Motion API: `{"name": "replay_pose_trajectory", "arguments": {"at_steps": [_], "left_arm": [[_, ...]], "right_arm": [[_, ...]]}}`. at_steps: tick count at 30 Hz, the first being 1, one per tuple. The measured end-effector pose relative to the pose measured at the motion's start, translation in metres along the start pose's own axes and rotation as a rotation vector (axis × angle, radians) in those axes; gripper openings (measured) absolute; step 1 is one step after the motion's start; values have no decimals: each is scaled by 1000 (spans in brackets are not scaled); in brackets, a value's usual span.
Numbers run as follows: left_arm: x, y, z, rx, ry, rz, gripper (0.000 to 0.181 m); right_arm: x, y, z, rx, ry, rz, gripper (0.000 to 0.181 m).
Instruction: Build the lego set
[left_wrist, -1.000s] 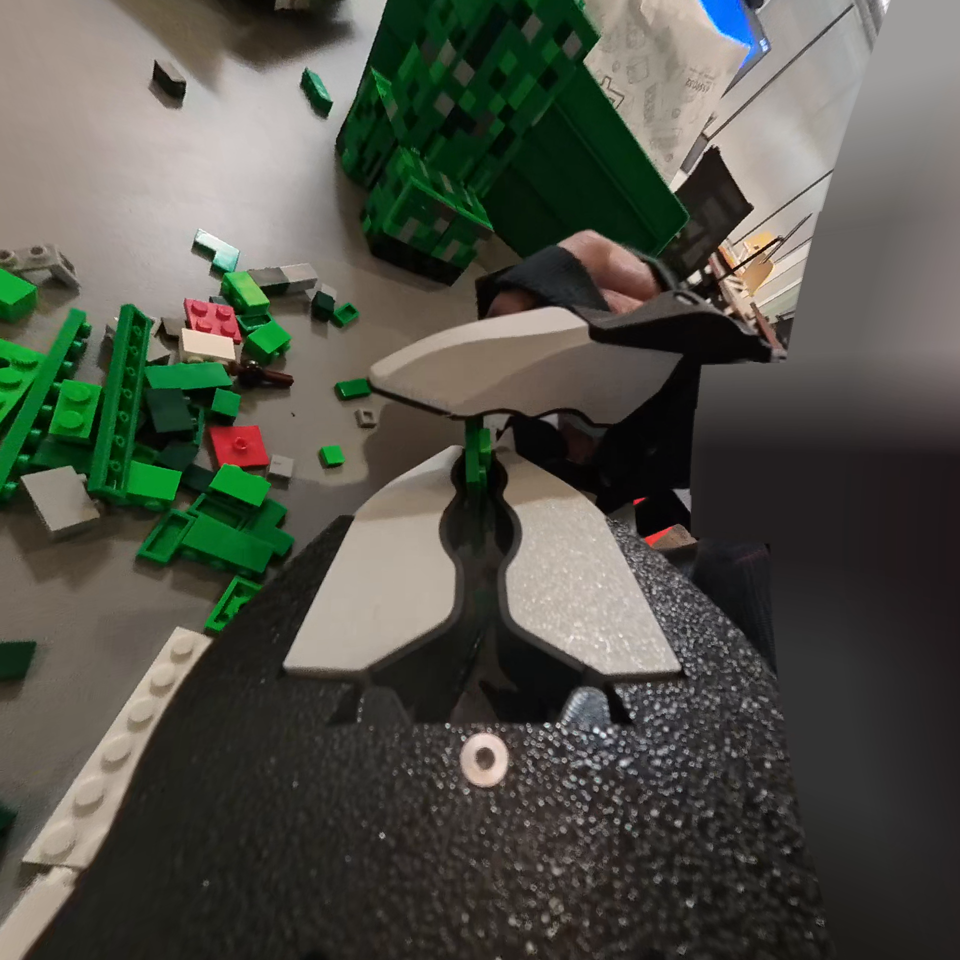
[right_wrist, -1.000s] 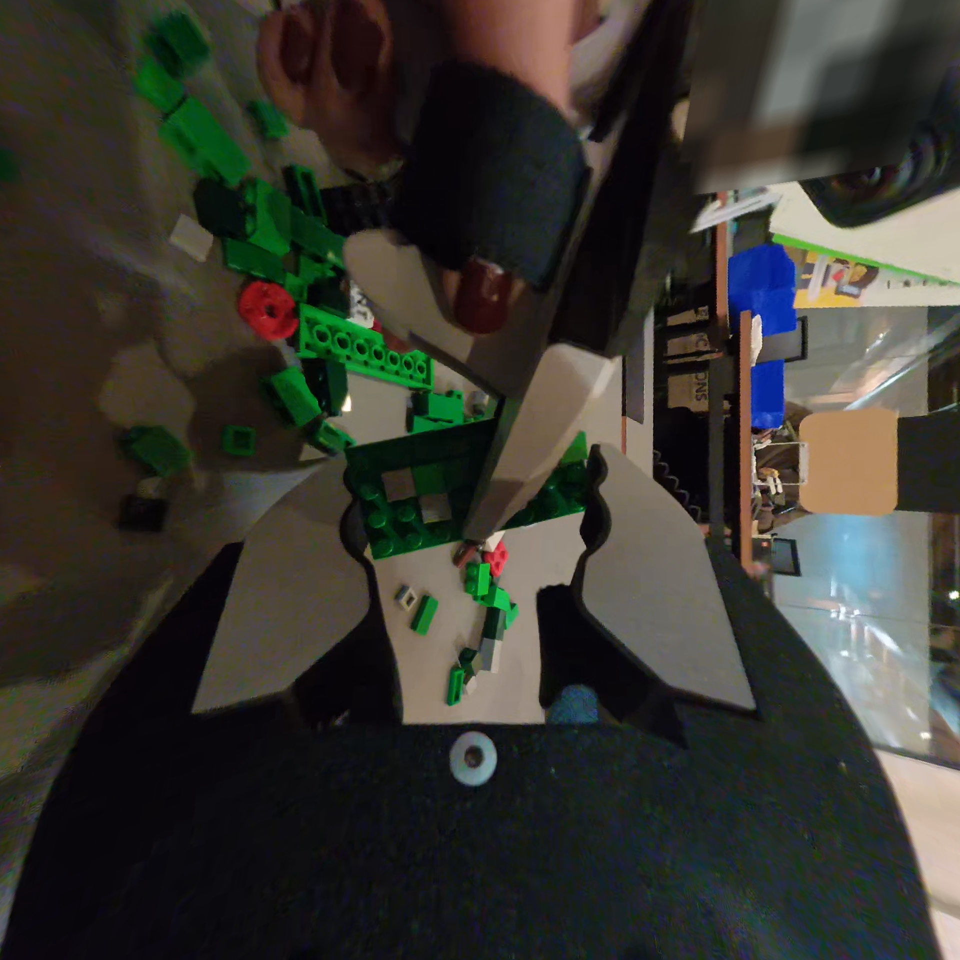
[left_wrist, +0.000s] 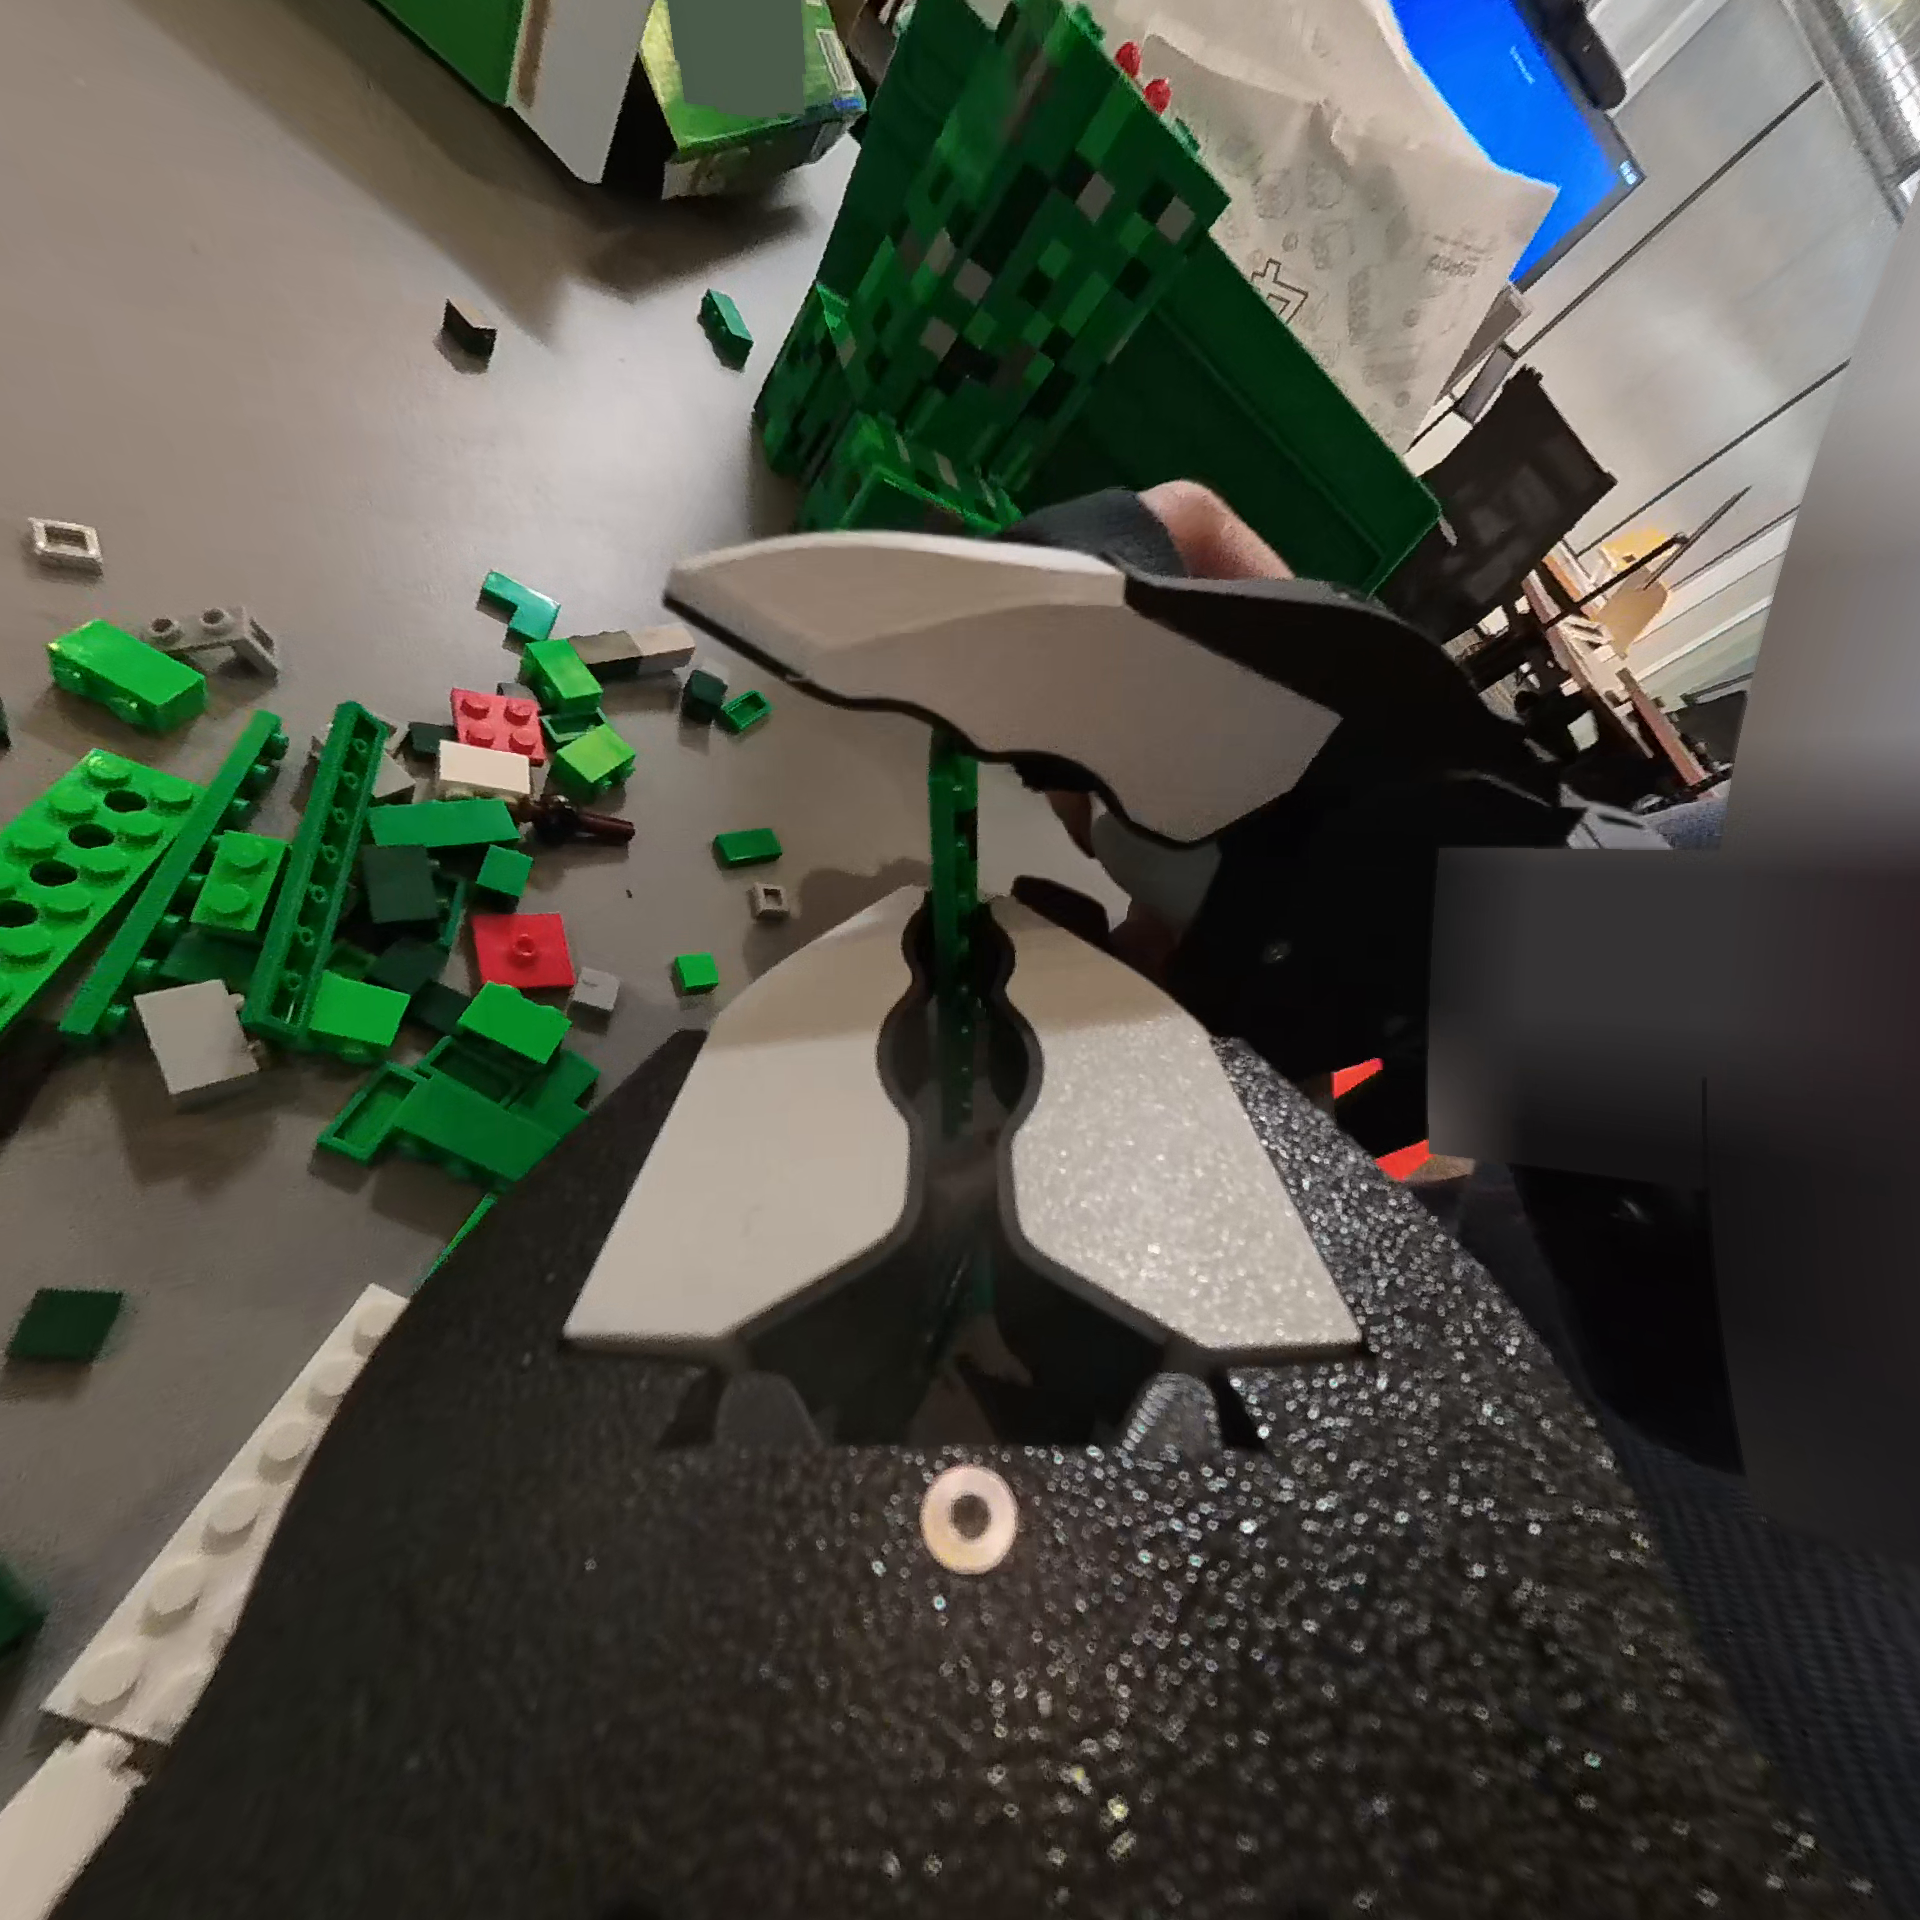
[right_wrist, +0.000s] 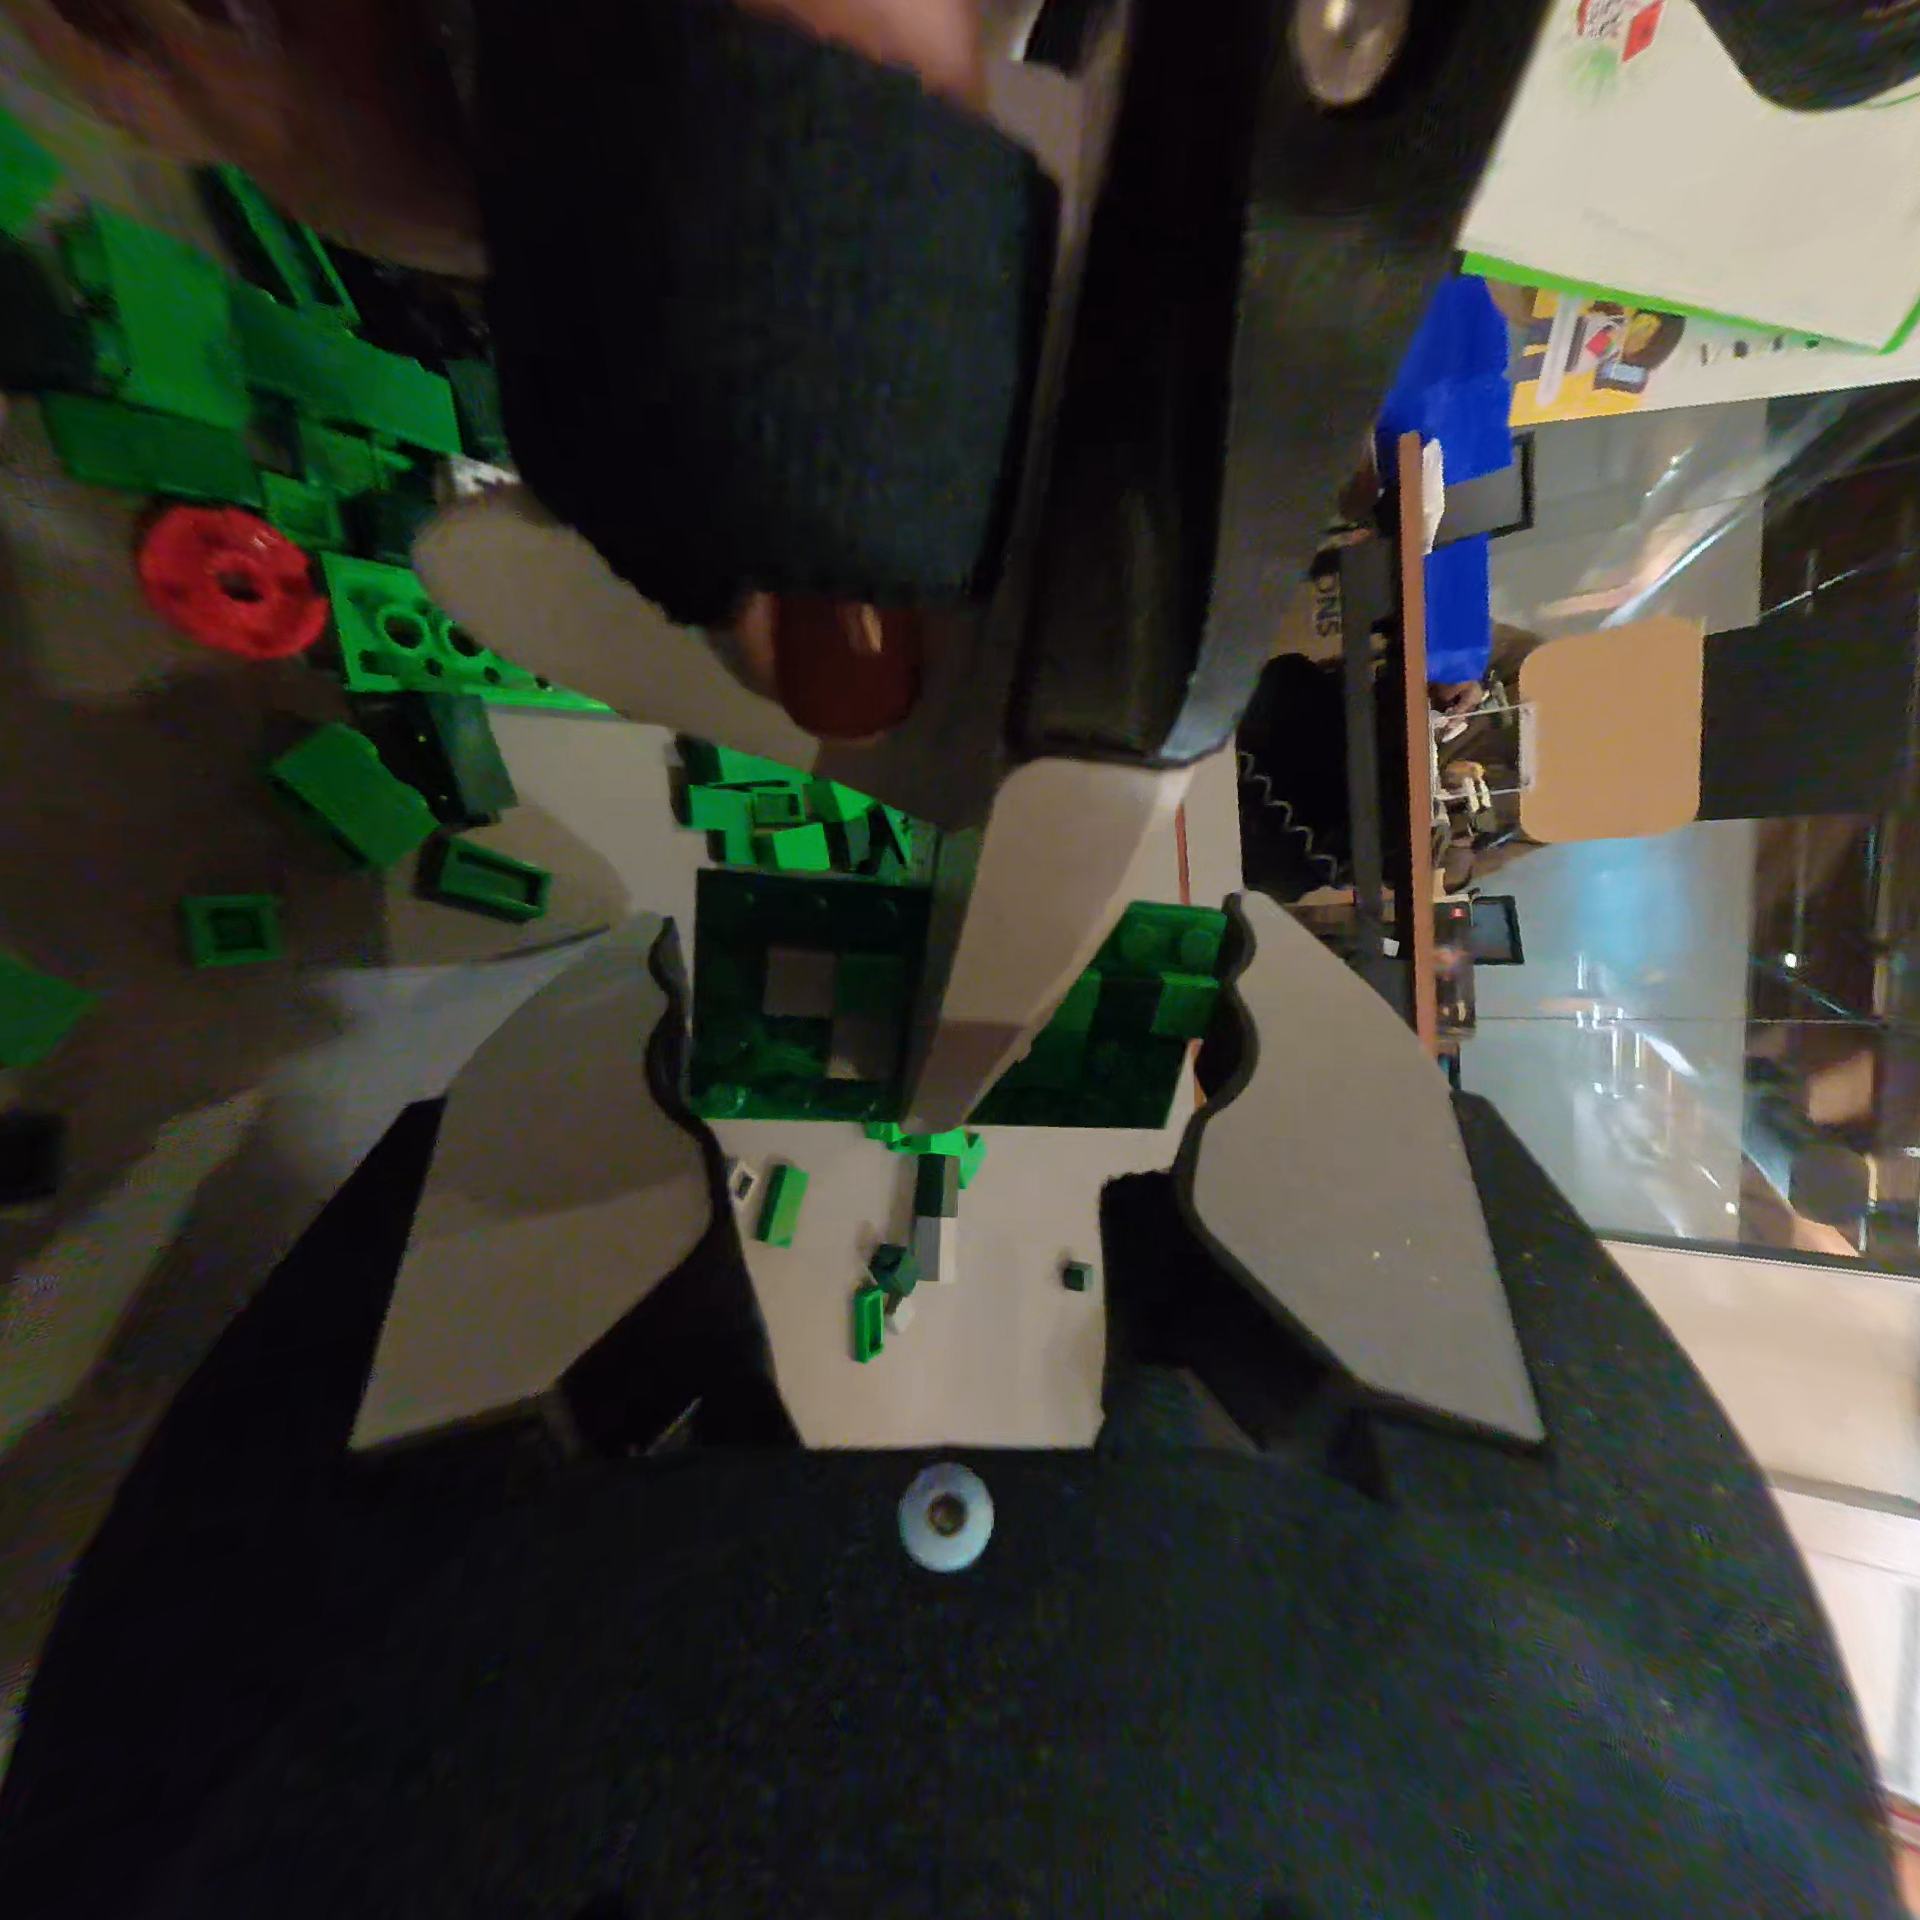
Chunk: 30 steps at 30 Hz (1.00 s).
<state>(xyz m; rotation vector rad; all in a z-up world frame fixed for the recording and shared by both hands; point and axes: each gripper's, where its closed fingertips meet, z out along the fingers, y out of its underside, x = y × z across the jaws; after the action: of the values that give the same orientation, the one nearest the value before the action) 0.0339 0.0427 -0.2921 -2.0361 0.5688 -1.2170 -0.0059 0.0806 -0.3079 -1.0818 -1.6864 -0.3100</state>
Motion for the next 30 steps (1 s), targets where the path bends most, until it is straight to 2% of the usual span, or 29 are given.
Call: {"name": "replay_pose_trajectory", "arguments": {"at_steps": [5,9,13,20,23,30], "left_arm": [[2,-3,0,37,17,46,6],[11,-16,-8,114,88,87,14],[15,-18,-11,133,146,93,13],[7,-12,-5,92,82,70,8],[3,-10,-5,79,71,14,7],[2,-8,-3,62,38,25,6]], "right_arm": [[3,-1,-2,26,9,12,93],[5,-6,-6,103,-18,114,93],[3,-12,-10,165,-66,178,93],[-8,-11,-9,180,-140,206,93],[-10,-8,-5,139,-136,199,94],[-15,-3,0,98,-153,200,93]]}}
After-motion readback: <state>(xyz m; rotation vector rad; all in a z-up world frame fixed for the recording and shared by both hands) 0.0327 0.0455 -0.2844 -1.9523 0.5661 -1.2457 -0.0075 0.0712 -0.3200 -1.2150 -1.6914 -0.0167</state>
